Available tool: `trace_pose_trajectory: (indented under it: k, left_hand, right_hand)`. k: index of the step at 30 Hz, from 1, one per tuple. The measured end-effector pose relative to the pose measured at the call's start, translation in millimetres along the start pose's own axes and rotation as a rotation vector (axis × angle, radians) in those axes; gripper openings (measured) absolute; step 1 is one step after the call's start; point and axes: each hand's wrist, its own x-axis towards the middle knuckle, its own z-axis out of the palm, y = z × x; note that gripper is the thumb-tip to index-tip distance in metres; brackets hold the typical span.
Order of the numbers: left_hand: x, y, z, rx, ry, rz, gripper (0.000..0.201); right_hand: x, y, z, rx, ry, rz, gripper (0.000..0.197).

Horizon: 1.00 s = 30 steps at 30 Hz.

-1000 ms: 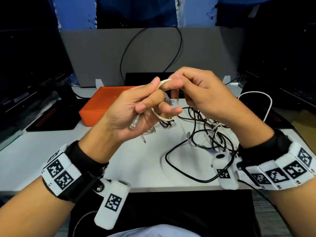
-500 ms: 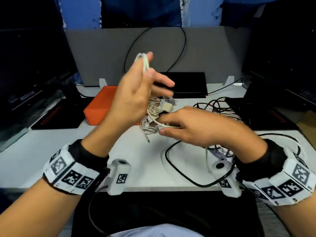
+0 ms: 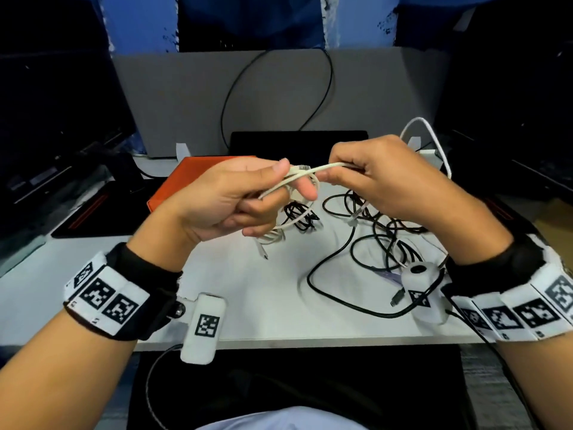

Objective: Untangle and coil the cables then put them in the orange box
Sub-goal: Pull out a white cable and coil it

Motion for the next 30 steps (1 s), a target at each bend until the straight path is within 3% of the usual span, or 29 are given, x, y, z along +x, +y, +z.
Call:
trace_pose_trajectory:
  k: [4, 11, 15, 18, 21, 25, 28, 30]
  left_hand:
    - [1, -2, 2, -0.150, -0.029, 0.044, 0.026]
    - [5, -13, 16, -0.347, -0.137, 0.051, 0.040]
    - [5, 3, 11, -0.643, -0.064, 0.231, 0.037]
    - [-2, 22, -6, -0.794, 0.086, 0.422, 0.043]
    - [-14, 35, -21, -0.833, 0.216, 0.515, 0.055]
    - [-9, 34, -7, -0.591, 0.460, 0.542, 0.034]
    - [6, 19, 20, -0.097, 0.616, 0.469, 0.036]
    - [10, 8, 24, 0.347, 0.591, 0.351, 0.042]
  right_hand:
    - [0, 3, -4, -0.049, -0.003, -0.007, 0.037]
    - [3, 11, -9, -0.063, 0.050, -0.019, 0.035]
    - [3, 16, -12, -0.079, 0.040, 0.008, 0.032]
    - [2, 17, -4, -0.185, -0.093, 0.055, 0.021]
    - [0, 1, 14, -0.300, -0.278, 0.041, 0.020]
    - [-9, -35, 41, -0.358, -0.412, -0.089, 0.027]
    - [-14, -54, 53, -0.367, -0.438, -0.184, 0.033]
    - [-15, -59, 51, -0.383, -0.428, -0.217, 0.032]
